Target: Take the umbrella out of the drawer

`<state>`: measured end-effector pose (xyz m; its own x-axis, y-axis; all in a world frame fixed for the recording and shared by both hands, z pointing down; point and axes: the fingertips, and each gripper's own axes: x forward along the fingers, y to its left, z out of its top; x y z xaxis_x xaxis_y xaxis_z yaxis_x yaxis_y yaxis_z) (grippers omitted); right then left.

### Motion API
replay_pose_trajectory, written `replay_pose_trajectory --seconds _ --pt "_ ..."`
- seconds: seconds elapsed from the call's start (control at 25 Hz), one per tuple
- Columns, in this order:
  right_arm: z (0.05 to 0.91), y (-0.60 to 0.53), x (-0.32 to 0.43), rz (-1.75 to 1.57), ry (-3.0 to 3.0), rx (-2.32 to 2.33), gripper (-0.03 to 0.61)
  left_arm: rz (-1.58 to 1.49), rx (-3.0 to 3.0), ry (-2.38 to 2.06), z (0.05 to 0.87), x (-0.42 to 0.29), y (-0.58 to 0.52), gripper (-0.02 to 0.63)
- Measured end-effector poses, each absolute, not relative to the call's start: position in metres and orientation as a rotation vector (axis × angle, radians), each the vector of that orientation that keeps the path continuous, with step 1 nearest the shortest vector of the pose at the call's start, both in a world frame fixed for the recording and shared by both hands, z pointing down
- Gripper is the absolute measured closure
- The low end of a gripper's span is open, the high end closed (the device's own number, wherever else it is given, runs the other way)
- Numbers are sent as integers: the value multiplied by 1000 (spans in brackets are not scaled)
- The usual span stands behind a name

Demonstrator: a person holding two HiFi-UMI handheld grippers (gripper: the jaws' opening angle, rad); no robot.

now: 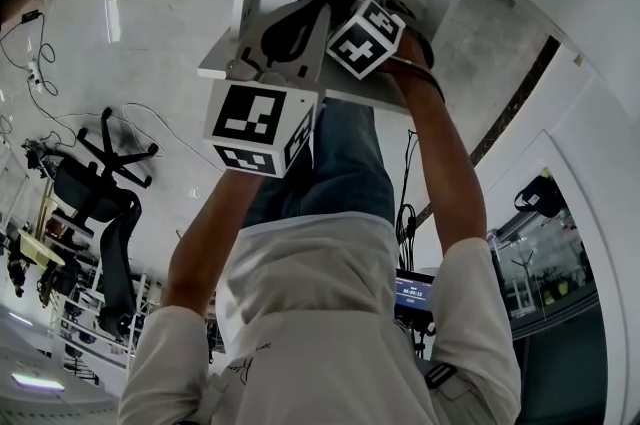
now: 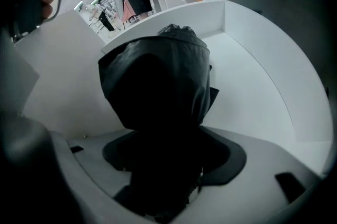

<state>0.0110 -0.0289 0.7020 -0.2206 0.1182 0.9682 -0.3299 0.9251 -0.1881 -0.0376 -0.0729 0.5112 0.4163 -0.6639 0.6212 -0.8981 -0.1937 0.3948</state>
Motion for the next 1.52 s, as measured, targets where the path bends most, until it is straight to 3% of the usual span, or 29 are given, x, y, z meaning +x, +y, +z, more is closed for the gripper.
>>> replay_pose_trajectory --seconds 0.76,1.52 --pt "721 -42 22 253 -1695 249 307 364 1946 -1328 508 -40 -73 595" --pt "702 -31 19 364 -1724 219 327 343 1920 -1331 505 -52 -68 595"
